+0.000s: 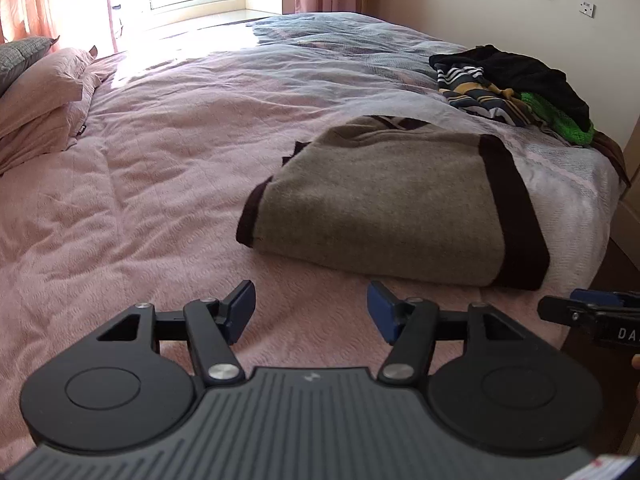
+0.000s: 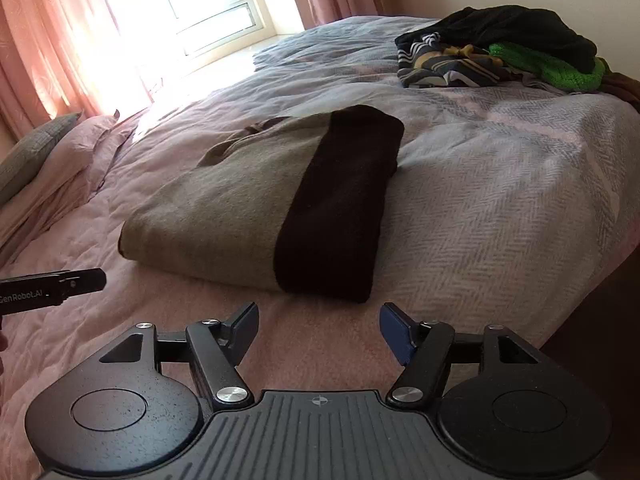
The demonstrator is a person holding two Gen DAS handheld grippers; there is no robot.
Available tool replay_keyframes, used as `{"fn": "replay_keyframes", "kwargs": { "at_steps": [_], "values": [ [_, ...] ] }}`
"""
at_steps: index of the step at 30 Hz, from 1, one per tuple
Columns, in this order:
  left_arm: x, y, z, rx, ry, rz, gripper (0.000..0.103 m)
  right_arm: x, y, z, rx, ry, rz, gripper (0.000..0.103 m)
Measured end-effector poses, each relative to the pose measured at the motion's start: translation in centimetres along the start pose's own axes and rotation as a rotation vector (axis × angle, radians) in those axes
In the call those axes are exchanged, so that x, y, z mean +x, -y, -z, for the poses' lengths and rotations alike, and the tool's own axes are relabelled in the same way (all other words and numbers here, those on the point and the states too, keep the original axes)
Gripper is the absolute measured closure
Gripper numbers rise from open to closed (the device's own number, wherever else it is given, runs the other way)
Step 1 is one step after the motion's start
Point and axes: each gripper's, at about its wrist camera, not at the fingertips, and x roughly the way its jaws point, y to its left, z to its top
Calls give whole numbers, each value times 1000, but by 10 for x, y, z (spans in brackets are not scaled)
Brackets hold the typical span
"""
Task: Fold large clothes
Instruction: 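Grasp the folded grey-maroon sweater with both tools and lift it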
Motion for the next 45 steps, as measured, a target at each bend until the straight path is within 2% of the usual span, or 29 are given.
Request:
{"fn": "replay_keyframes", "kwargs": {
  "at_steps": [7, 13, 15, 18, 19, 20, 24, 26, 30, 33, 36, 37, 38, 40, 41, 42, 45],
  "values": [
    [-14, 9, 6, 13, 10, 10, 45, -14, -8, 7, -29, 10, -8, 39],
    [-6, 0, 0, 20, 27, 12, 42, -8, 0, 2, -15, 25, -21, 39],
    [2, -12, -8, 6, 53, 17, 34, -2, 13, -5, 14, 45, -54, 39],
    [25, -42, -30, -48, 88, 44, 31, 13, 44, -22, 134, 94, -116, 38],
    [36, -53, -40, -70, 87, 70, 27, 20, 54, -27, 180, 109, -144, 37],
    [49, -62, -49, -84, 76, 105, 19, 29, 66, -34, 236, 110, -175, 34],
    [106, -88, -77, -129, -2, 246, 17, 66, 98, -55, 410, 89, -269, 31],
    [138, -99, -85, -178, -70, 350, 17, 85, 108, -62, 465, 57, -286, 30],
    [192, -116, -87, -313, -195, 489, 17, 111, 119, -73, 506, 35, -332, 31],
    [213, -124, -86, -370, -208, 583, 16, 127, 122, -82, 505, 9, -401, 31],
    [224, -125, -86, -414, -206, 654, 17, 143, 122, -87, 509, -16, -449, 37],
    [225, -121, -87, -406, -204, 676, 18, 148, 125, -87, 532, -15, -480, 43],
    [224, -116, -86, -377, -196, 691, 28, 153, 129, -86, 555, -20, -510, 52],
    [220, -107, -84, -322, -174, 682, 42, 157, 137, -84, 597, -24, -568, 59],
    [219, -106, -82, -313, -157, 704, 61, 157, 140, -84, 597, -21, -580, 65],
    [219, -109, -80, -323, -152, 730, 74, 156, 142, -84, 596, -16, -590, 68],
    [214, -116, -78, -353, -113, 772, 83, 148, 146, -88, 605, -11, -593, 80]
  ]
}}
